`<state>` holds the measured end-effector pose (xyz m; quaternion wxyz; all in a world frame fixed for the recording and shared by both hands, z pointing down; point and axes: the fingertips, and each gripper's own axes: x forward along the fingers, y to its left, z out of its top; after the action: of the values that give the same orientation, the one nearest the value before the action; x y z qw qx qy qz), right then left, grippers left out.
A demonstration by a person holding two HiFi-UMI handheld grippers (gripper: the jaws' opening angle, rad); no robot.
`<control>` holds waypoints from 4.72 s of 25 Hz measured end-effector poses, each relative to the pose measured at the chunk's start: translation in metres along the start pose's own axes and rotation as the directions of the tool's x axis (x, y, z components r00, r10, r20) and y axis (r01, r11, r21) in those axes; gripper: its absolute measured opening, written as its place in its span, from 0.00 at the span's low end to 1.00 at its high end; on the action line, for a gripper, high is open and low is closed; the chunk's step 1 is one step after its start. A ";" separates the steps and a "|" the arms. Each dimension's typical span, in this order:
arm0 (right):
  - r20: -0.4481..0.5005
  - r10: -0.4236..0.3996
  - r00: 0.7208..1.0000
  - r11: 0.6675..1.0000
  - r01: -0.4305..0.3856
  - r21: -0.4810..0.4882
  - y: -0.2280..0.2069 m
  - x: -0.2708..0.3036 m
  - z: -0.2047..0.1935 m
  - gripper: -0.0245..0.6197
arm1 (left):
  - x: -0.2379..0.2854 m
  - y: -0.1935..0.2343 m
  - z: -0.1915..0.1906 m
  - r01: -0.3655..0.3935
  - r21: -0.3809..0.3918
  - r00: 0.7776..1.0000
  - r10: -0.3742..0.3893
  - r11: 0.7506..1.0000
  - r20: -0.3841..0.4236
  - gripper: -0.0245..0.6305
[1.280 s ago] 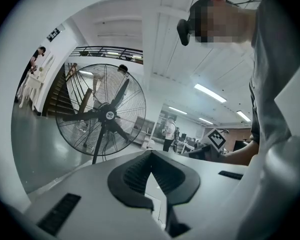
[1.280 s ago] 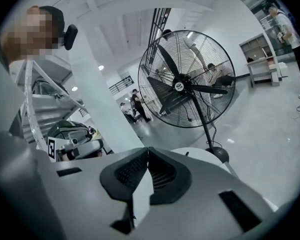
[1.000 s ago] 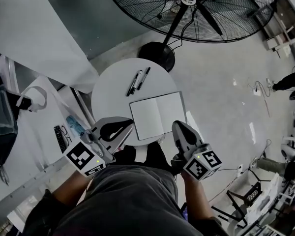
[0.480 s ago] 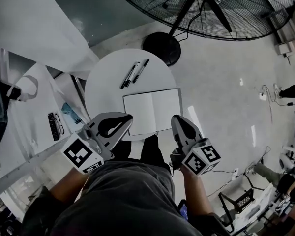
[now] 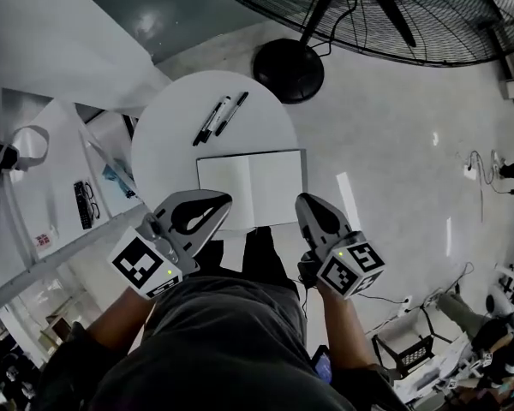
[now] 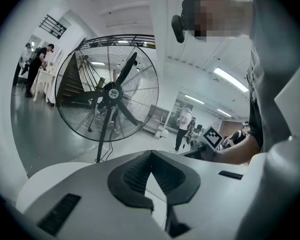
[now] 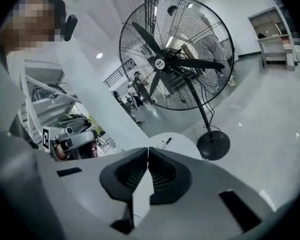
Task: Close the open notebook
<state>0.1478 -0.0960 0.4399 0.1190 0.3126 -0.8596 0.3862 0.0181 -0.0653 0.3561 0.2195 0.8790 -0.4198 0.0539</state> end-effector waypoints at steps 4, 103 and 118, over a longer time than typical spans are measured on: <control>-0.052 0.027 0.998 0.999 -0.027 0.019 -0.024 0.005 -0.009 0.07 | 0.020 -0.003 -0.011 -0.027 -0.009 0.999 0.027 1.000 -0.030 0.06; -0.358 -0.131 0.924 0.991 0.123 -0.045 -0.031 0.038 -0.121 0.11 | -0.048 0.009 -0.066 -0.070 -0.100 0.997 0.068 0.993 -0.025 0.06; -0.414 -0.117 0.903 0.989 0.066 -0.135 0.041 0.078 -0.139 0.12 | -0.117 0.052 -0.070 -0.118 -0.119 0.992 0.123 0.986 0.033 0.06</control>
<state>0.0560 -0.0067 0.5442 0.3376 0.2545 -0.8193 0.3873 -0.0901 0.0197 0.4043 0.2583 0.8386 -0.4790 0.0249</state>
